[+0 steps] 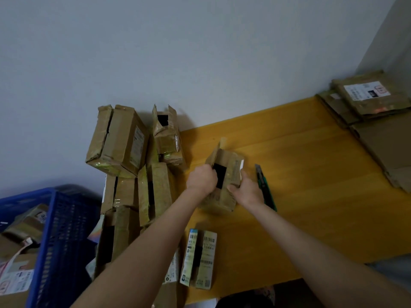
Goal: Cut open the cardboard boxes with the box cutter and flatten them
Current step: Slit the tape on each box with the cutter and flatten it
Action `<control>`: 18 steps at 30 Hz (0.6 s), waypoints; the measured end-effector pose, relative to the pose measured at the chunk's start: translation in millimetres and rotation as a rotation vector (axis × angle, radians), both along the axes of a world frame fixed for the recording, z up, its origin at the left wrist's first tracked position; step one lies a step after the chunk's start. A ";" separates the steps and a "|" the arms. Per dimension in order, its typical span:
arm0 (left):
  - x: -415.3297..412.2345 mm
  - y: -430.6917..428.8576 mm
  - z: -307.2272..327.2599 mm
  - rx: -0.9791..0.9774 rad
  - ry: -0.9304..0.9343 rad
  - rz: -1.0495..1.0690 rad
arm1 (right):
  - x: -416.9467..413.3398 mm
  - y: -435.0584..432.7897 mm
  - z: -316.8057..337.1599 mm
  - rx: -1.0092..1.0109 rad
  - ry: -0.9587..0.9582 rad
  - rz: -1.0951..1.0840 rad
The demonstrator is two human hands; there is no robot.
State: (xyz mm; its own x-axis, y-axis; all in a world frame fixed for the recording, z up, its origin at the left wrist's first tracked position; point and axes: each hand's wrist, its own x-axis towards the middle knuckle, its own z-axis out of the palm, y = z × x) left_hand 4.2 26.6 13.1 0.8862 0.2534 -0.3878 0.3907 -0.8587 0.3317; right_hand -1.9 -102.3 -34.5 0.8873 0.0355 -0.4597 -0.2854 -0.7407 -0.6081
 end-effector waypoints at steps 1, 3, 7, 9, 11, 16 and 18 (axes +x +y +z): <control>0.6 3.5 2.4 -0.061 -0.001 -0.006 | 1.4 -0.4 1.9 -0.016 0.019 -0.004; -1.2 8.2 7.4 -0.168 -0.008 -0.044 | 6.0 -0.6 6.9 -0.051 0.067 -0.042; -10.5 7.8 6.4 -0.224 -0.034 -0.097 | 12.9 -3.7 16.5 -0.083 0.132 -0.073; -12.1 11.9 4.1 -0.252 -0.054 -0.064 | 15.9 -5.6 20.7 0.050 0.163 -0.056; -11.2 19.2 4.7 -0.286 -0.072 -0.019 | 18.7 -11.1 21.6 0.220 0.203 -0.070; -7.0 33.8 9.3 -0.302 -0.089 -0.022 | 15.7 -37.5 1.7 0.609 0.310 -0.375; -6.0 36.8 12.6 -0.347 -0.057 -0.067 | 11.1 -43.7 -4.8 0.666 0.343 -0.421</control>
